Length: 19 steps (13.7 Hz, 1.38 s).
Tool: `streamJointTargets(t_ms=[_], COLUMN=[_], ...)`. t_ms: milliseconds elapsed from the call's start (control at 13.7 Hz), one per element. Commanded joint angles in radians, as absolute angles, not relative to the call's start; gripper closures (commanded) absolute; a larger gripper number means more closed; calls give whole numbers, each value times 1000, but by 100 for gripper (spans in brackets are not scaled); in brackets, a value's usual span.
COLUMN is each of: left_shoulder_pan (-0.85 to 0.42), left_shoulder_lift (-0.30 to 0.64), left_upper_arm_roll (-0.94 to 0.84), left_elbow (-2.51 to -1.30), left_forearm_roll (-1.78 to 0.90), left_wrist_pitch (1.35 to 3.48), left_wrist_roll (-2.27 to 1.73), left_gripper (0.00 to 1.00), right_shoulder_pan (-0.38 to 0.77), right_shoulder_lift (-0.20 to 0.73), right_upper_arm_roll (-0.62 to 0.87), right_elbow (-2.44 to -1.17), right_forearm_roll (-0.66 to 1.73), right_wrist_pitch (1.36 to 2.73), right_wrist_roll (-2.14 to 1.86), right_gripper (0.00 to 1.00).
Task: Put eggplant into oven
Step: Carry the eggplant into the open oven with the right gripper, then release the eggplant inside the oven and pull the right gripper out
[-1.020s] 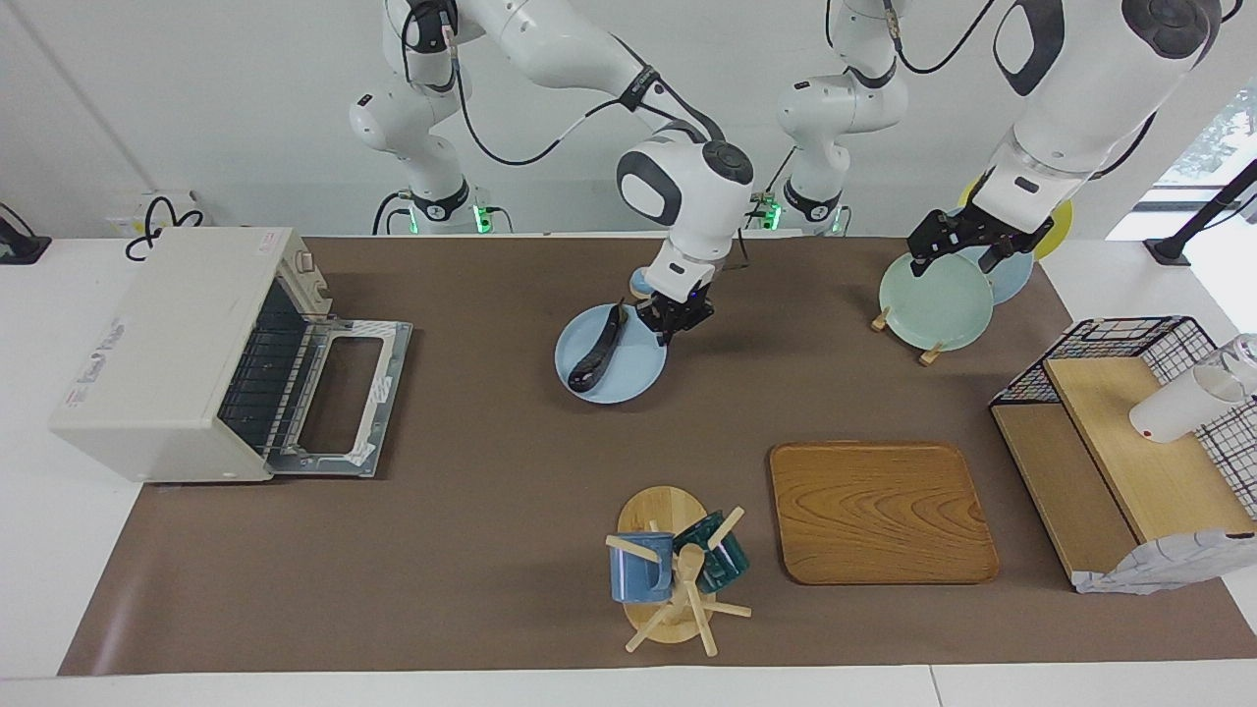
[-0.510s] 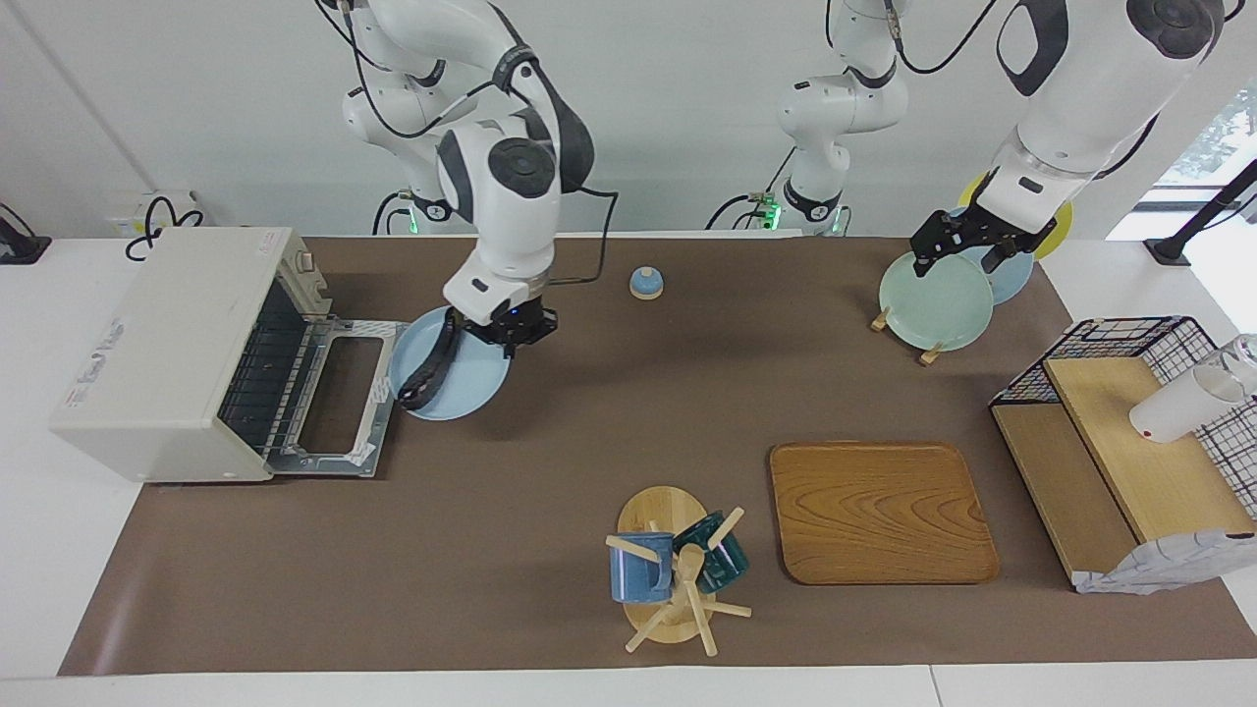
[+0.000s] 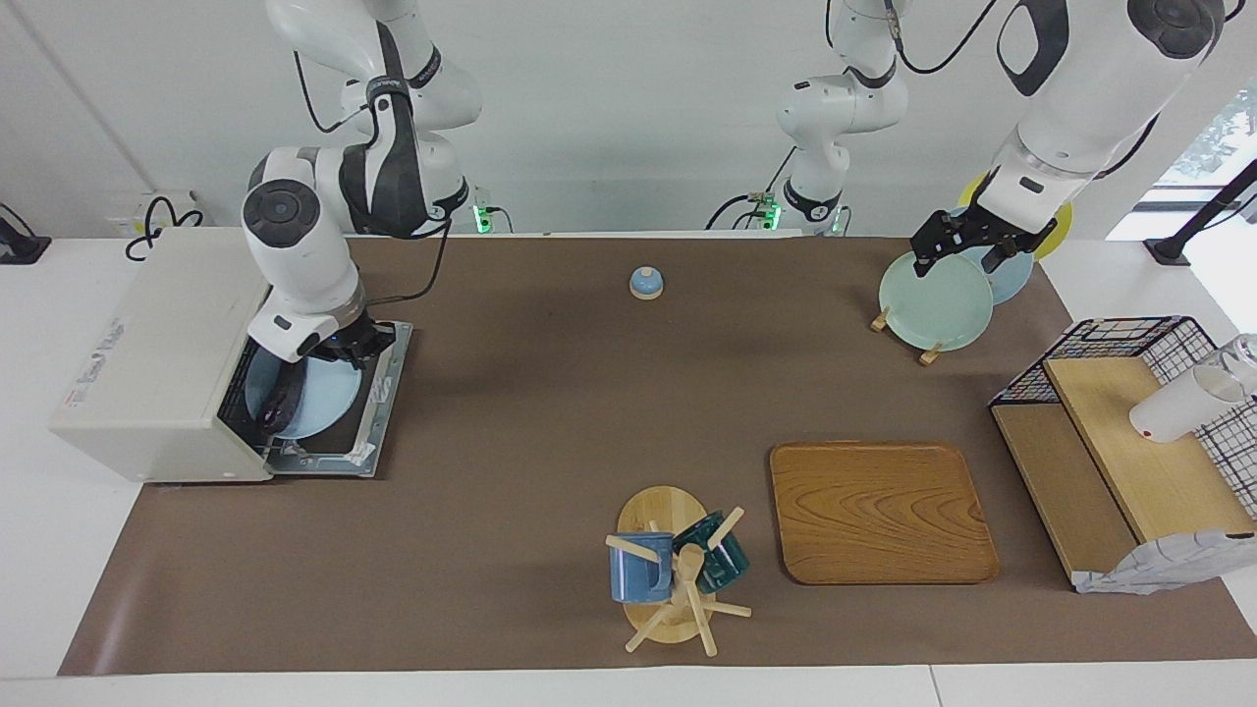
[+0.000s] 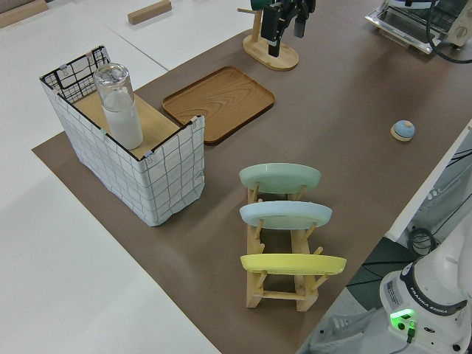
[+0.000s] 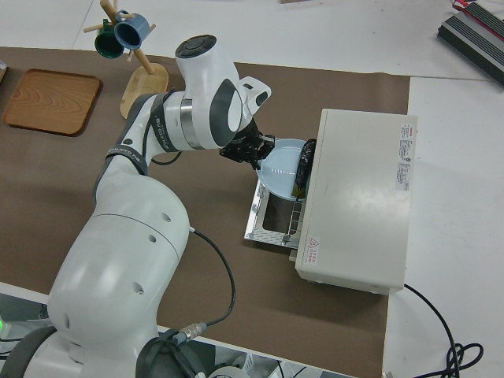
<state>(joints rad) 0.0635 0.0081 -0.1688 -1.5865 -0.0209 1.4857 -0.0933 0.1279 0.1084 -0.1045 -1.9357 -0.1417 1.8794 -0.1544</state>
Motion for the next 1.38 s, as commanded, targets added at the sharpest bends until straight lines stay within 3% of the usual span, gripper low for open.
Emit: streamJointTargets(t_ms=[0,291,729,874,947,1020,1312], left_shoulder_pan=[74,74,74,74,74,74,74], left_shoulder_lift=[-9,-9,-9,-9,-9,-9,-9], left_upper_arm_roll=[-172,-172,-172,-173,-172,-172,-172], left_elbow=[-1600,-1600,-1600,-1600,-1600,-1600,-1600], left_forearm_roll=[-11,-11,-11,-11,-11,-11,-11], left_wrist_pitch=[1494,1494,1494,1494,1494,1494,1494], left_wrist_roll=[-92,-92,-92,-92,-92,-92,-92], left_gripper=[0,0,0,0,0,0,0], right_shoulder_pan=[111,6,-8,-8,-8,-8,11], right_shoulder_lift=[71,63,25,25,25,25,32], right_upper_arm_roll=[-87,-84,-86,-86,-86,-84,-77], right_elbow=[-1980,-2003,-2106,-2112,-2112,-2111,-2065], right_forearm_roll=[-150,-147,-133,-133,-133,-133,-129], right_wrist_pitch=[1887,1884,1930,1939,1939,1937,1904], right_wrist_roll=[-189,-287,-282,-290,-291,-290,-287], right_gripper=[100,100,100,81,78,68,64])
